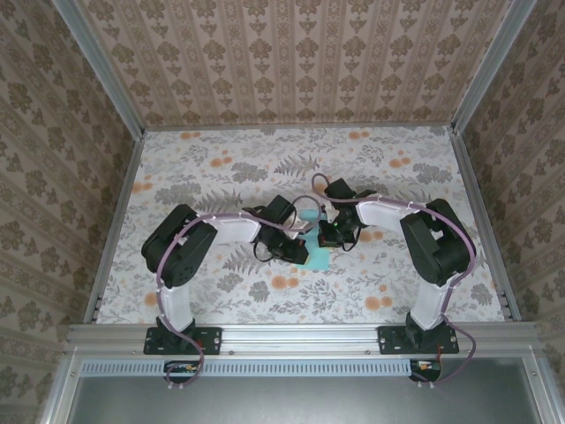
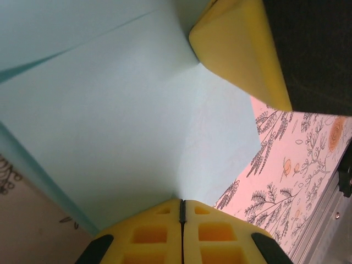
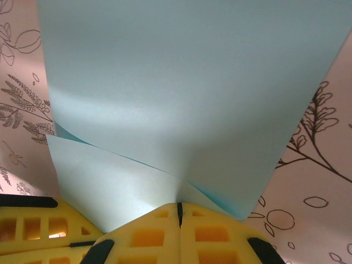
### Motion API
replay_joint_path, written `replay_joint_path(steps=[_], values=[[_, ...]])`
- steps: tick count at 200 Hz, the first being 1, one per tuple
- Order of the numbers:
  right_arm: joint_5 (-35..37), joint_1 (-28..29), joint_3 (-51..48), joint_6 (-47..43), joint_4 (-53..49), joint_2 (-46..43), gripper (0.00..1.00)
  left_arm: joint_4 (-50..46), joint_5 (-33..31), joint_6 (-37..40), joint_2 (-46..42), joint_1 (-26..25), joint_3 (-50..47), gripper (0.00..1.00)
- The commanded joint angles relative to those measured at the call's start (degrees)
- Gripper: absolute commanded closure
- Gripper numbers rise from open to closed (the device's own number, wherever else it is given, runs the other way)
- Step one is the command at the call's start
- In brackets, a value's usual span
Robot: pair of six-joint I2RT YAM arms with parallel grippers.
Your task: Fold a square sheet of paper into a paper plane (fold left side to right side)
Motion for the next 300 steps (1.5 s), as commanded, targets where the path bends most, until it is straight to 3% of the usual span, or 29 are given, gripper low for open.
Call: replay_joint_path(steps=[1,161,221,258,300], values=[[4.54,-0.91,-1.05,-1.02,-4.51,3.77,1.00,-3.79,-0.98,-0.58,-1.40,0.27,-3.28,0.93],[4.45,-1.70,-0.96,-1.79,-4.60,3.49,1.00,-3.46,-1.68,-0.72,-5.46,2.22,-9.17,0.93],[-0.43,-2.13,-1.82,-0.80,0.73,0.43,1.00,-4.12,-1.80,-0.25,-8.79,3.43,-8.80,0.92],[-5.37,-3.96,-4.47,0.61,7.66,-5.37,0.83,-3.34,-0.73,-1.10,-12.76,5.66,-7.28,0.80],[-5.27,-7.39,-7.39,0.63,10.00,-12.85,0.63,-0.07,-0.19,-2.57,-12.12,7.07,-3.12,0.65]])
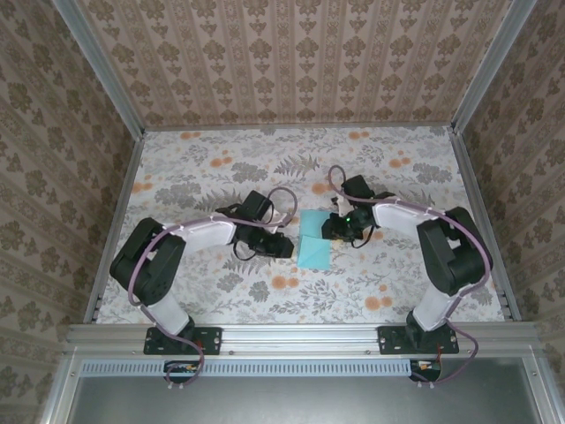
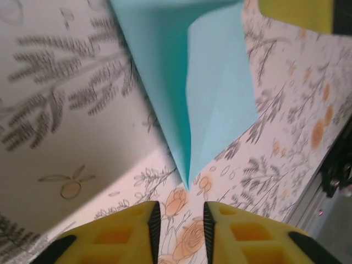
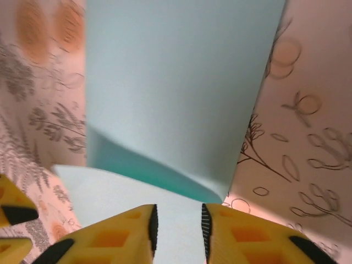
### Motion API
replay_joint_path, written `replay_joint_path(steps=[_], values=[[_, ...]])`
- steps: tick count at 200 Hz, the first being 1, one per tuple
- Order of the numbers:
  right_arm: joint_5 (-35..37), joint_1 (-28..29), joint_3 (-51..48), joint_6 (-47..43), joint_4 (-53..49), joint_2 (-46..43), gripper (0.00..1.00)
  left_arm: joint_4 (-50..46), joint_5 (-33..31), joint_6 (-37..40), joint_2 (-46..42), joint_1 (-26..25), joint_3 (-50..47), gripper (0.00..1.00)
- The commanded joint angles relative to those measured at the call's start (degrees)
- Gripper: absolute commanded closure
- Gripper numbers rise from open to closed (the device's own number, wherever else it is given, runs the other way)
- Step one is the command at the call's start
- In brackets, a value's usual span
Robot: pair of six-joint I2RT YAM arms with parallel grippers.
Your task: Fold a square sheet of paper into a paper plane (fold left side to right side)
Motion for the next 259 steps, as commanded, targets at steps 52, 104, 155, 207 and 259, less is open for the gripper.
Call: replay_joint_path(steps=[52,104,155,207,259], values=[[-0.71,-5.04,-9.46,3.71,9.45,-13.36,0.40,6.53,3.98,-2.09,7.02,0.40,8.33,0.51],[-4.01,-5.11,-14.79,7.84,15.08,-16.20,0.25,7.23,4.76,-1.24,12.16,-0.35,11.28,0.55],[-8.71,-4.95,-15.99,9.67,17.25,-13.49,0.26,7.33,2.03,-0.39,11.81,-0.53,10.90,0.84],[-11.90,-3.76,-15.31,11.76,20.28,-10.26,0.28,7.51,-1.45,-0.20,8.35,-0.47,7.78,0.91],[-13.32,-0.93,-12.77,13.61,22.74,-5.15,0.35,7.46,-2.12,-0.28,7.61,-0.35,7.07,0.91]])
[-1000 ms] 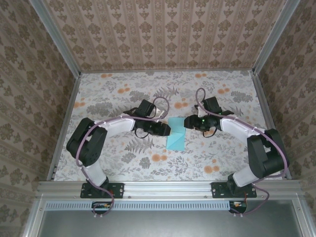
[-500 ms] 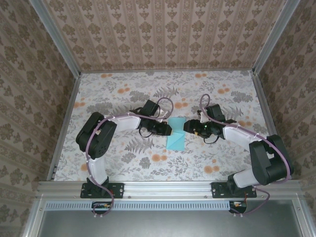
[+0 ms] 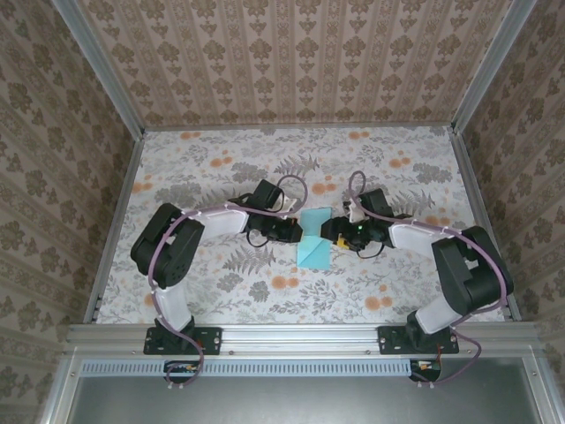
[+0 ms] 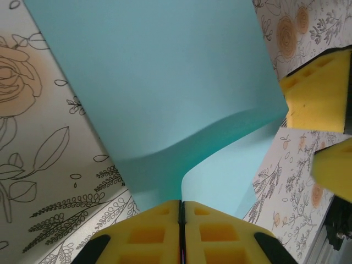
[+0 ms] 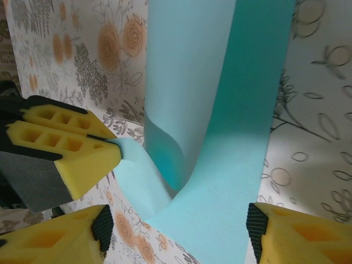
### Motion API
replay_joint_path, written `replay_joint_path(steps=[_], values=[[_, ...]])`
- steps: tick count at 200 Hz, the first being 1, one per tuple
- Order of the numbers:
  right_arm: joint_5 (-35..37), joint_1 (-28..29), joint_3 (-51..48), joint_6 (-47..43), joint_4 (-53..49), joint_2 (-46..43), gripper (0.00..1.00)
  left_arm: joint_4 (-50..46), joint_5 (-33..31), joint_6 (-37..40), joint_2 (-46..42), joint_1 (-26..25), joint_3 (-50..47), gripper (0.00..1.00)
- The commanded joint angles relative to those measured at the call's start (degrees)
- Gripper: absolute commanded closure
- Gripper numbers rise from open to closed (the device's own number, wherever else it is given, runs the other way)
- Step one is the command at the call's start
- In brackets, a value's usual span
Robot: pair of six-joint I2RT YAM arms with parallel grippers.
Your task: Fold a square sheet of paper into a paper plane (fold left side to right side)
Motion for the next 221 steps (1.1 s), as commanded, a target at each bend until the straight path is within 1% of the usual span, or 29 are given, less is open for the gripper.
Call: replay_joint_path(steps=[1,29,46,55,68,77,87,103,132,154,178,182,183,186,191,204,218,221], values=[[-2.40,1.16,2.32,1.71,2.63,2.30,0.35,0.21,-0.75,0.79,-1.92,-0.13,-0.82,0.91],[-3.18,2.13,3.92,2.53,3.74,4.91,0.47,0.08,-0.84,0.78,-1.83,-0.09,-0.85,0.91],[-3.41,2.37,4.78,2.75,4.16,6.01,0.56,0.08,-0.94,0.70,-1.74,-0.03,-0.73,0.90],[-3.53,2.37,5.09,2.90,4.18,6.27,0.61,0.03,-0.99,0.68,-1.66,-0.02,-0.73,0.90],[-3.54,2.35,5.45,2.83,4.06,6.31,0.72,0.07,-1.13,0.63,-1.74,-0.01,-0.73,0.90],[-3.38,2.34,5.63,2.65,3.76,6.10,0.79,-0.09,-1.24,0.62,-1.98,0.14,-0.80,0.87],[-3.06,2.37,5.77,2.32,3.20,5.68,0.87,-0.21,-1.50,0.55,-2.51,0.53,-1.11,0.80],[-2.71,2.20,5.89,1.75,2.57,4.53,0.93,0.07,-1.55,0.07,-4.09,1.56,-1.98,0.68],[-3.11,1.28,6.22,1.02,2.31,1.36,0.98,0.64,-0.72,-1.20,-9.56,4.70,-4.23,0.47],[-4.55,-0.13,7.22,-0.25,2.41,-2.35,0.98,1.92,0.06,-3.30,-15.59,7.93,-6.55,0.40],[-5.76,-1.49,9.39,-2.58,1.81,-6.05,0.97,5.11,2.05,-7.58,-22.91,12.33,-9.00,0.32],[-6.02,-1.70,9.96,-3.09,1.76,-6.59,0.97,5.93,2.06,-8.39,-24.20,12.46,-9.39,0.31],[-6.10,-1.74,10.08,-3.21,1.78,-6.73,0.97,6.17,2.90,-8.60,-24.44,12.46,-9.50,0.30],[-6.35,-2.02,10.60,-3.51,1.72,-7.12,0.97,6.77,3.82,-9.26,-25.29,14.30,-9.81,0.29],[-6.79,-2.24,11.31,-4.11,1.63,-7.73,0.96,7.97,4.56,-10.29,-26.72,15.35,-10.18,0.26],[-8.07,-2.78,13.76,-5.28,1.69,-8.85,0.96,11.09,6.25,-13.34,-29.93,17.58,-11.20,0.18],[-9.83,-3.14,16.52,-6.36,2.02,-9.59,0.96,14.89,8.82,-16.63,-32.41,19.58,-11.89,0.01],[-10.09,-3.10,17.22,-6.47,2.21,-9.60,0.96,15.85,9.44,-17.34,-32.74,19.88,-12.03,0.00]])
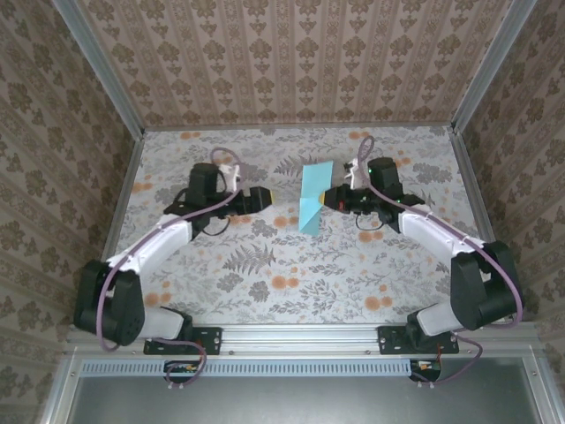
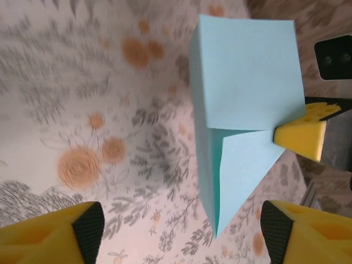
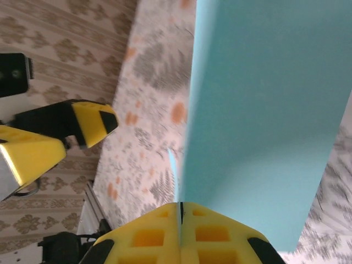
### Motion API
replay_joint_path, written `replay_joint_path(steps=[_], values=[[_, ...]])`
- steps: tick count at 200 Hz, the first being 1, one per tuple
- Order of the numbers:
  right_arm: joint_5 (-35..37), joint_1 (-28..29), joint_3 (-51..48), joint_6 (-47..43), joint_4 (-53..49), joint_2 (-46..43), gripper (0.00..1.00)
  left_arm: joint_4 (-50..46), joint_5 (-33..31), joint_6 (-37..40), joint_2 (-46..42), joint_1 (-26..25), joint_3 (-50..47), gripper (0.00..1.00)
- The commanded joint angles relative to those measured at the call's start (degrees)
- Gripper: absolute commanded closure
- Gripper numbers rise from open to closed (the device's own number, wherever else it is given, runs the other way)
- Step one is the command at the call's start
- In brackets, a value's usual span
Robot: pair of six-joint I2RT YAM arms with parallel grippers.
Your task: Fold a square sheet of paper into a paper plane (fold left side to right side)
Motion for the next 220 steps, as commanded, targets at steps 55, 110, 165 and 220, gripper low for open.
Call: replay_joint_path(steps=[55,110,165,220], values=[[-14.04,0.55,16.19,-3.05,4.44,0.06,0.96,23.14,16.21,-15.79,-5.68,3.53,0.88,0.00],[-17.03,4.36,21.61,-0.10,7.54,2.20,0.95,29.44,17.90,-18.34,-4.34,0.54,4.22,0.00],[-18.48,6.52,22.55,3.17,10.98,2.44,0.95,32.36,18.48,-20.18,-3.16,-1.28,5.48,0.02],[-16.91,6.65,21.76,3.95,10.30,2.36,0.94,34.98,18.00,-20.86,-4.06,-1.61,6.08,0.21]])
